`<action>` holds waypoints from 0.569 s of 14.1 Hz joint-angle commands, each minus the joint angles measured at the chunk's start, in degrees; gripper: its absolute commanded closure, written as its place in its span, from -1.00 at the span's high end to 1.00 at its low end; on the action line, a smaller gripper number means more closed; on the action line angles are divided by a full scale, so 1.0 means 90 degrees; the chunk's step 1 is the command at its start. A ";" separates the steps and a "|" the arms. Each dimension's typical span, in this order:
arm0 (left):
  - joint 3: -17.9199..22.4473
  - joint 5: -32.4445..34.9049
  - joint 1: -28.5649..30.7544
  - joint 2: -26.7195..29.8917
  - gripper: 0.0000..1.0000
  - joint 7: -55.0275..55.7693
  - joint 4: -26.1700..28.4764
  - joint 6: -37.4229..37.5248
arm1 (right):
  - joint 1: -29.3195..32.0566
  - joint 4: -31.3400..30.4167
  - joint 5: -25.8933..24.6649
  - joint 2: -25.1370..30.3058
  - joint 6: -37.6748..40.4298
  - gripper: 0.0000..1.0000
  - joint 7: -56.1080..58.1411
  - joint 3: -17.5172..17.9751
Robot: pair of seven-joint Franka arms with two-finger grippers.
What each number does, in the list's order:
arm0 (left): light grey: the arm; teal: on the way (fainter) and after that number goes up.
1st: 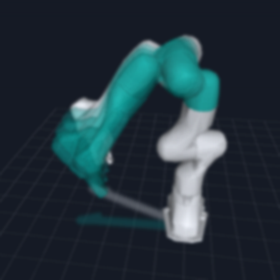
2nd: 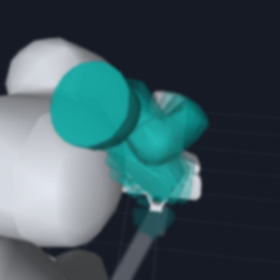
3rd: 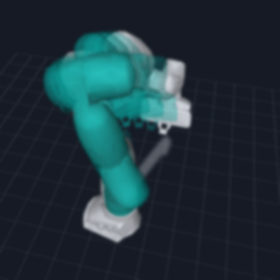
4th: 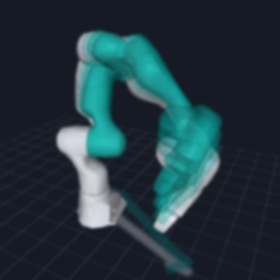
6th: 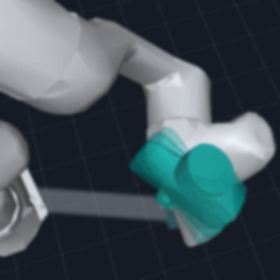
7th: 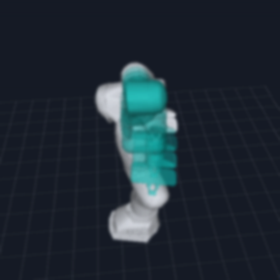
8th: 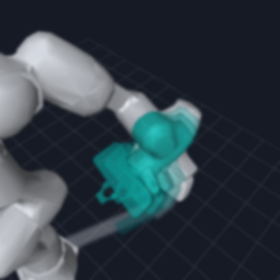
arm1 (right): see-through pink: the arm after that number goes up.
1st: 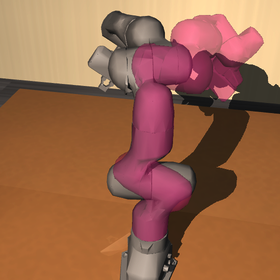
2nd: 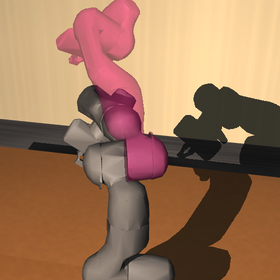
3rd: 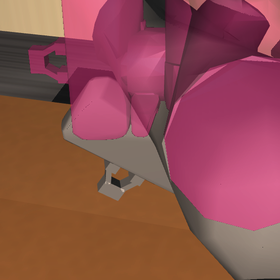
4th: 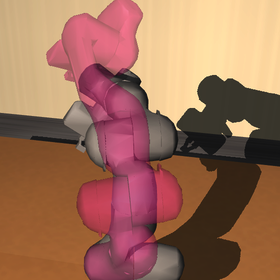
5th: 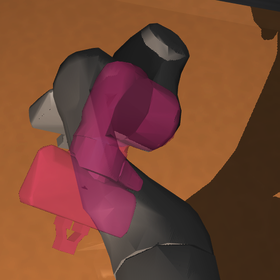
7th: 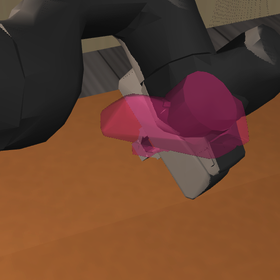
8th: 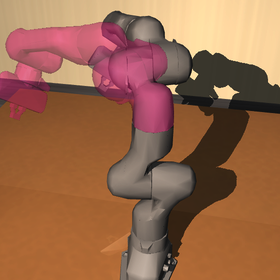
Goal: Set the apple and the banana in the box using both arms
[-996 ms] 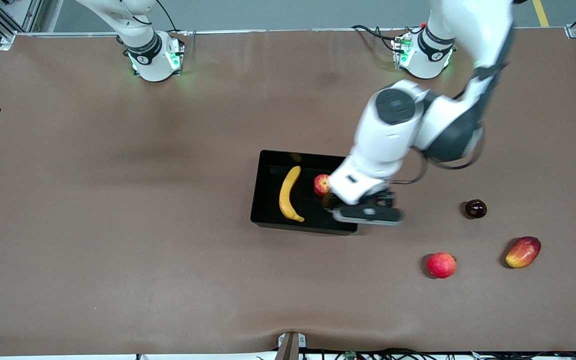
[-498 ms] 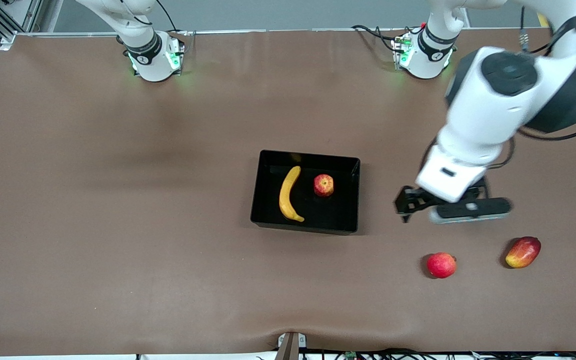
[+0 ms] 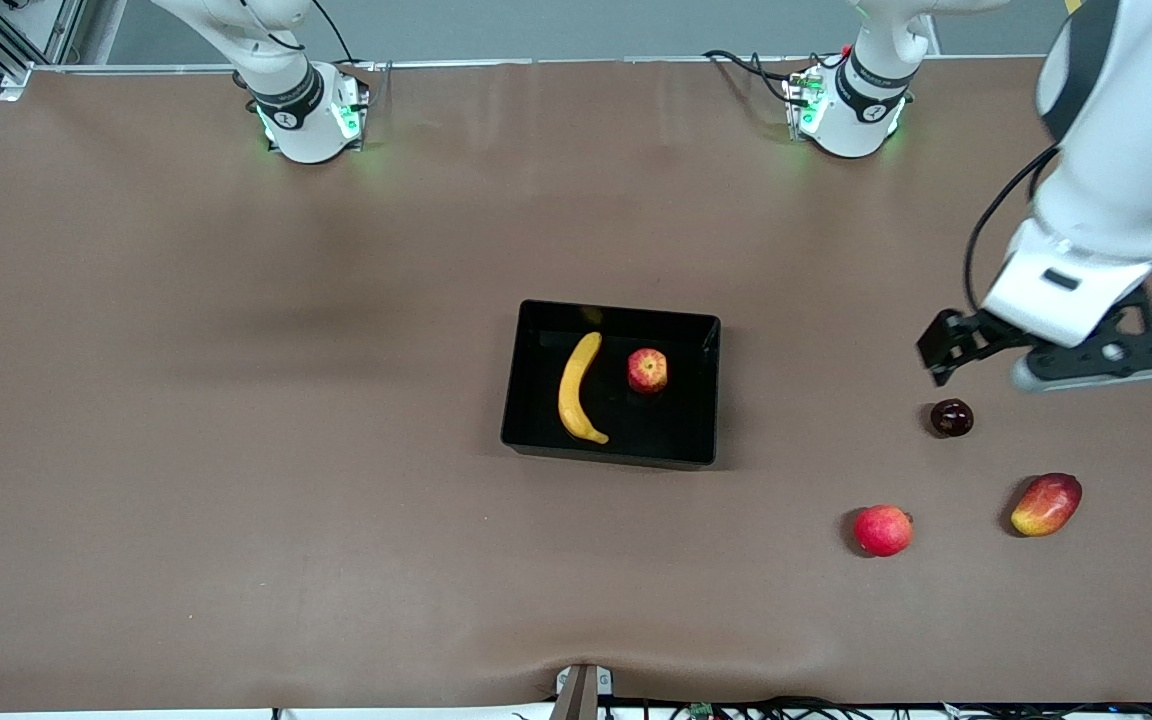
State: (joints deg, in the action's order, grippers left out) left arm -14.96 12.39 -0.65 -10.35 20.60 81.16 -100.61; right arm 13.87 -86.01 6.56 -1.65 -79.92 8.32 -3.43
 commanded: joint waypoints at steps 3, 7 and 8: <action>0.0470 -0.0525 0.0151 0.1148 1.00 -0.1075 0.1205 0.0008 | 0.0012 0.0191 0.0091 -0.0081 0.0130 1.00 0.0043 0.0068; 0.0832 -0.0868 0.0092 0.1773 1.00 -0.1819 0.1820 0.0027 | 0.0012 0.0191 0.0081 -0.0071 0.0139 1.00 0.0043 0.0068; 0.0832 -0.0868 0.0083 0.1804 1.00 -0.1898 0.1822 0.0182 | 0.0012 0.0191 0.0081 -0.0071 0.0139 1.00 0.0043 0.0078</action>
State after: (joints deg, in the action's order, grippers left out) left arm -7.45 5.64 0.18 2.60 5.40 94.24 -99.95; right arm 13.75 -85.95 6.60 -1.65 -79.76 8.32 -2.92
